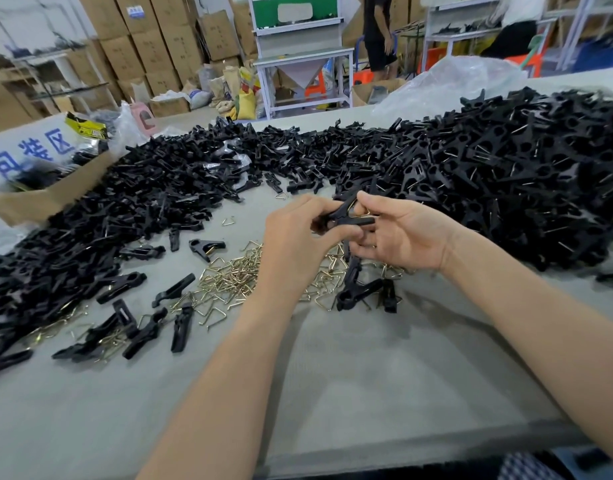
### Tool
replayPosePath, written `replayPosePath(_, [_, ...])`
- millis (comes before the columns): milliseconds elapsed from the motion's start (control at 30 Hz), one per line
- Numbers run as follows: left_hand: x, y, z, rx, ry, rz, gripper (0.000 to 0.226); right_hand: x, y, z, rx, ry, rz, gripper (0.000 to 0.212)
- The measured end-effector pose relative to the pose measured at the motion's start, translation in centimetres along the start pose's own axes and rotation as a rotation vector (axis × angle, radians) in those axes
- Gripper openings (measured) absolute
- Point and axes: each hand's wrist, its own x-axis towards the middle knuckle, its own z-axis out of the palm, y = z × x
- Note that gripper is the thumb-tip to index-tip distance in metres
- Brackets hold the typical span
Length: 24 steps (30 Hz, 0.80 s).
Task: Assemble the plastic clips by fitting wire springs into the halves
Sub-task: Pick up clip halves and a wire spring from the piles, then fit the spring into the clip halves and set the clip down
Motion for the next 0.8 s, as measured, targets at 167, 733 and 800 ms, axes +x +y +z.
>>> replayPosePath(167, [0.0, -0.1, 0.3, 0.063, 0.042, -0.016, 0.024, -0.1, -0.2, 0.0, 0.006, 0.018, -0.037, 0.02])
replayPosePath(733, [0.1, -0.6, 0.6, -0.05, 0.006, -0.127, 0.022, 0.2, -0.1, 0.3, -0.21, 0.05, -0.227, 0.014])
replayPosePath(800, [0.2, -0.9, 0.6, -0.016, -0.002, -0.126, 0.023, 0.1, -0.3, 0.2, -0.386, 0.11, -0.32, 0.017])
